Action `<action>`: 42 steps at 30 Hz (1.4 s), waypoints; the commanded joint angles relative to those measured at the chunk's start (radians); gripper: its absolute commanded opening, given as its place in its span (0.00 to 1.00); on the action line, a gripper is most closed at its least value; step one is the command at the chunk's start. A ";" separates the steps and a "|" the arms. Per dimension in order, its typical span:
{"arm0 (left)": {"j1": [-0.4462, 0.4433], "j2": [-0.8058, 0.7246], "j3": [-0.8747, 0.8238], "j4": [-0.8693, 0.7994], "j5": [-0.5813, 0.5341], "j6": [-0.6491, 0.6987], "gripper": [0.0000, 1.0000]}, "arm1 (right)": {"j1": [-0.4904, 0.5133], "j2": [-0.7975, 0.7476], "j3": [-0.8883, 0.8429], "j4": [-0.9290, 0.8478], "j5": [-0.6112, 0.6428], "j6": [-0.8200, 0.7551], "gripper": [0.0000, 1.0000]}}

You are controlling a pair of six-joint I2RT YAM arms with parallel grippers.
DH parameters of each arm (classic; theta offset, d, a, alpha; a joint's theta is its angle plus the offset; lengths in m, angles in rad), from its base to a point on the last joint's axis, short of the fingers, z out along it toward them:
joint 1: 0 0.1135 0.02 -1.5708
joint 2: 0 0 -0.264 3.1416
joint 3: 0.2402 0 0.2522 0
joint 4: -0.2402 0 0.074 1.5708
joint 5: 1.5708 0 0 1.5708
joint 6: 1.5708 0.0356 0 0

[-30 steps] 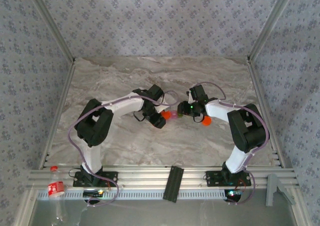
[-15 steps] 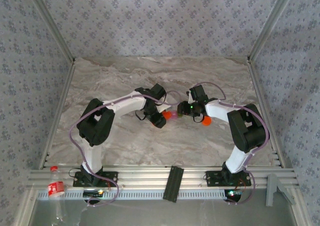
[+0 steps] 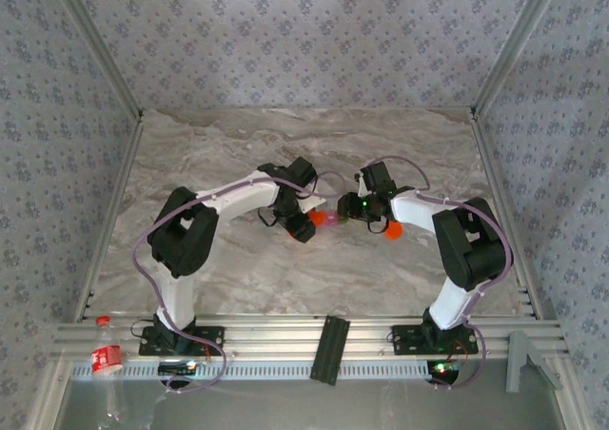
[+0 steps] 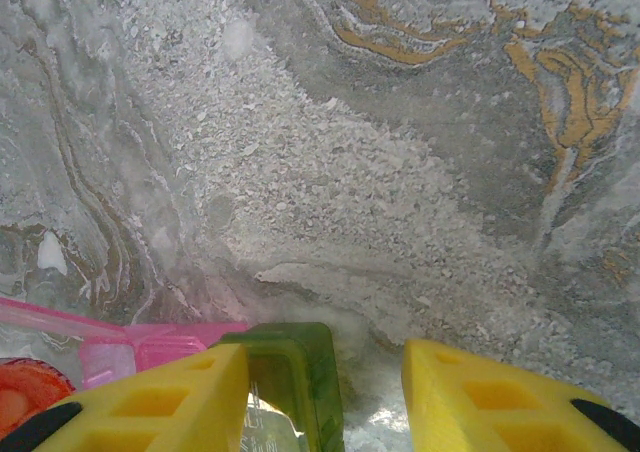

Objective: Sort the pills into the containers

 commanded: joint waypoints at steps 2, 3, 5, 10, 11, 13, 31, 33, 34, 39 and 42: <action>-0.012 0.028 0.053 -0.060 -0.010 0.030 0.00 | 0.006 0.015 -0.013 -0.022 0.018 0.003 0.46; -0.014 0.032 0.058 -0.066 -0.014 0.033 0.00 | 0.007 0.016 -0.013 -0.022 0.018 0.003 0.46; -0.019 0.040 0.068 -0.078 -0.023 0.041 0.00 | 0.008 0.017 -0.014 -0.022 0.017 0.004 0.46; -0.029 0.060 0.093 -0.098 -0.032 0.050 0.00 | 0.008 0.018 -0.012 -0.023 0.018 0.003 0.46; -0.029 0.063 0.097 -0.102 -0.036 0.051 0.00 | 0.008 0.018 -0.011 -0.021 0.018 0.002 0.46; -0.029 0.068 0.105 -0.108 -0.041 0.052 0.00 | 0.008 0.018 -0.011 -0.023 0.017 0.004 0.46; -0.044 0.094 0.189 -0.199 -0.131 0.092 0.00 | 0.008 0.018 -0.013 -0.025 0.019 0.000 0.46; -0.046 0.099 0.195 -0.203 -0.134 0.097 0.00 | 0.008 0.018 -0.013 -0.025 0.019 0.000 0.46; -0.048 0.100 0.200 -0.206 -0.136 0.100 0.00 | 0.009 0.018 -0.014 -0.026 0.019 0.000 0.46; -0.051 0.114 0.226 -0.228 -0.148 0.110 0.00 | 0.009 0.017 -0.013 -0.027 0.019 0.000 0.46; -0.053 0.127 0.249 -0.245 -0.150 0.118 0.00 | 0.010 0.018 -0.012 -0.026 0.020 0.000 0.46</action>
